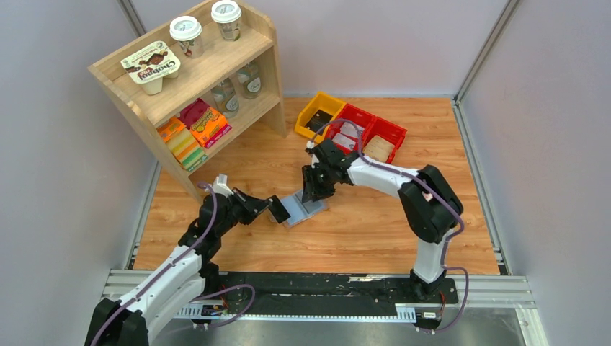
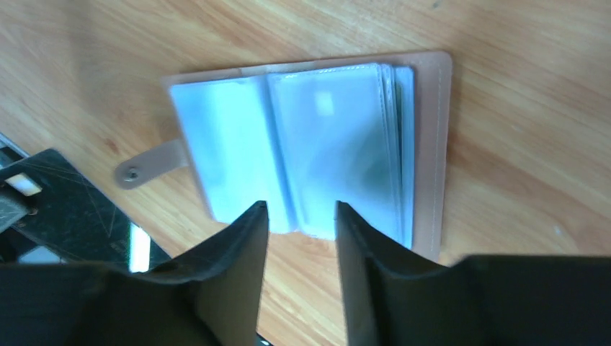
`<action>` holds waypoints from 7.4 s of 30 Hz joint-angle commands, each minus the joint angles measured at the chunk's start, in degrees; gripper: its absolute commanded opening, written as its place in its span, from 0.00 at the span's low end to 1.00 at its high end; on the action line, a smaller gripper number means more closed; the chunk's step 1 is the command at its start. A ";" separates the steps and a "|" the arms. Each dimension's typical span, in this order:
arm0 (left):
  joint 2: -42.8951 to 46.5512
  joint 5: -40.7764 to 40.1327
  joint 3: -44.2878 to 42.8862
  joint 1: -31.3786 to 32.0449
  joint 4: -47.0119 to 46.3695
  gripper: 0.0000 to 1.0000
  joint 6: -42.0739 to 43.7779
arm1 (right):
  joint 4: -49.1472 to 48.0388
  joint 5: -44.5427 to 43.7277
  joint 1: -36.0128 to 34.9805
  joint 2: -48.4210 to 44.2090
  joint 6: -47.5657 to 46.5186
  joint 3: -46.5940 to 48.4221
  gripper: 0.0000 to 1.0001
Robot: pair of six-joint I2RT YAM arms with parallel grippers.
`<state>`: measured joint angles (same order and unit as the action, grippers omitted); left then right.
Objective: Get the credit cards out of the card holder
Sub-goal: Remove the credit card from the card holder, then place the credit card in the storage box, then remove the credit card from the card holder.
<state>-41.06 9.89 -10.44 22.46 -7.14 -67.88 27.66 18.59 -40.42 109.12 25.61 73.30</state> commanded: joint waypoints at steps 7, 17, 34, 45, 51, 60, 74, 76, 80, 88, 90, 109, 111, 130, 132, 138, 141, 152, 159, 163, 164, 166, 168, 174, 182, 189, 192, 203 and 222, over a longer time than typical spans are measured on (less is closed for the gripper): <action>2.56 -5.22 -4.94 0.48 -10.60 0.00 -7.00 | -30.52 -7.94 -0.70 -30.70 24.91 -21.94 0.60; -1.39 -26.75 -7.05 13.74 -27.29 0.00 -11.40 | -47.60 -18.33 -7.21 -38.37 32.75 -30.41 0.63; -11.06 -35.12 -11.36 19.20 -39.62 0.00 -14.48 | -57.19 -16.22 -7.74 -35.30 35.92 -29.62 0.40; -12.47 -35.38 -10.83 20.17 -41.11 0.00 -16.50 | -60.53 -15.43 -7.83 -34.94 33.81 -28.39 0.25; -12.64 -35.64 -9.96 20.26 -41.47 0.01 -17.03 | -59.13 -15.25 -7.57 -35.55 31.70 -27.77 0.01; -0.96 -38.46 -7.05 20.17 -17.35 0.61 -12.91 | -46.58 -13.23 -3.53 -34.86 25.03 -23.91 0.00; -3.14 -25.02 -22.52 20.08 28.66 0.74 16.89 | -23.36 -17.44 10.36 -17.56 14.39 -3.09 0.00; -4.12 -23.17 -22.70 20.08 28.41 0.73 18.04 | -22.74 -17.80 11.68 -13.00 13.77 1.21 0.00; -3.68 -22.02 -21.65 20.08 26.83 0.73 18.83 | -22.39 -18.06 13.53 -5.43 12.37 8.16 0.00; -3.33 -22.11 -20.94 20.08 28.14 0.73 19.01 | -22.56 -18.24 14.41 8.82 11.92 22.40 0.00; -3.33 -21.93 -20.76 20.08 28.32 0.73 18.83 | -23.79 -17.80 14.32 11.54 12.27 24.51 0.01; -2.36 -21.76 -20.59 20.08 29.99 0.73 17.78 | -20.46 -18.41 14.58 23.86 13.51 37.80 0.17; -2.45 -21.58 -20.76 20.08 30.16 0.73 17.69 | -19.75 -20.50 14.58 22.20 12.72 36.83 0.23; -8.50 -19.21 -22.78 20.08 24.54 0.70 13.83 | -11.24 -16.05 12.39 -8.73 1.47 9.95 0.50; -11.04 -18.33 -23.14 19.99 22.35 0.65 13.39 | -9.83 -13.59 10.81 -11.64 0.15 6.09 0.50; -20.53 -14.20 -26.47 19.47 17.95 0.52 13.12 | -8.85 -9.89 6.33 -18.06 -0.38 -5.34 0.50; -25.37 -11.66 -26.92 18.85 15.58 0.51 12.24 | -8.24 -9.10 4.31 -18.33 -0.47 -8.51 0.51; -36.63 -7.95 -25.07 16.48 14.16 0.41 11.45 | -8.85 -6.99 0.79 -11.30 -0.21 -9.84 0.54; -37.87 -9.63 -24.63 16.48 18.82 0.37 12.15 | -7.80 -6.64 -0.36 -7.17 -0.64 -8.35 0.54; -37.69 -9.71 -23.76 16.56 19.27 0.36 11.80 | -7.27 -5.85 -0.80 -5.68 -0.73 -7.64 0.54; -37.78 -9.71 -23.58 16.57 19.18 0.36 11.63 | -7.27 -5.67 -0.97 -5.67 -0.73 -7.47 0.54; -38.04 -9.71 -23.23 16.56 18.91 0.35 11.54 | -7.01 -5.76 -1.41 -5.85 -0.73 -7.12 0.54; -38.39 -9.71 -23.23 16.48 18.65 0.34 11.54 | -6.57 -6.28 -1.76 -6.20 -0.82 -6.76 0.54; -39.19 -9.71 -22.87 16.48 18.21 0.31 11.36 | -4.64 -14.26 -3.08 -9.10 -1.78 -5.89 0.58; -38.31 -9.71 -22.17 16.48 18.12 0.29 11.10 | -4.10 -14.64 -3.70 -7.61 -3.54 -3.86 0.61; -38.13 -9.71 -21.64 16.48 17.42 0.29 11.10 | -4.98 -12.26 -3.78 -5.32 -4.86 -2.81 0.60; -38.22 -9.71 -21.47 16.48 17.33 0.29 10.92 | -5.16 -10.16 -3.87 -4.62 -5.13 -2.72 0.58; -37.96 -9.45 -21.12 16.48 16.63 0.29 11.01 | -5.16 -8.05 -3.87 -3.56 -5.39 -2.72 0.48; -37.34 -9.45 -20.94 16.57 16.54 0.29 10.92 | -4.46 -11.91 -3.96 -4.53 -6.36 -1.67 0.55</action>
<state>-78.56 0.80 -32.82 38.89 8.86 -56.71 23.75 8.40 -44.10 105.60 20.73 68.84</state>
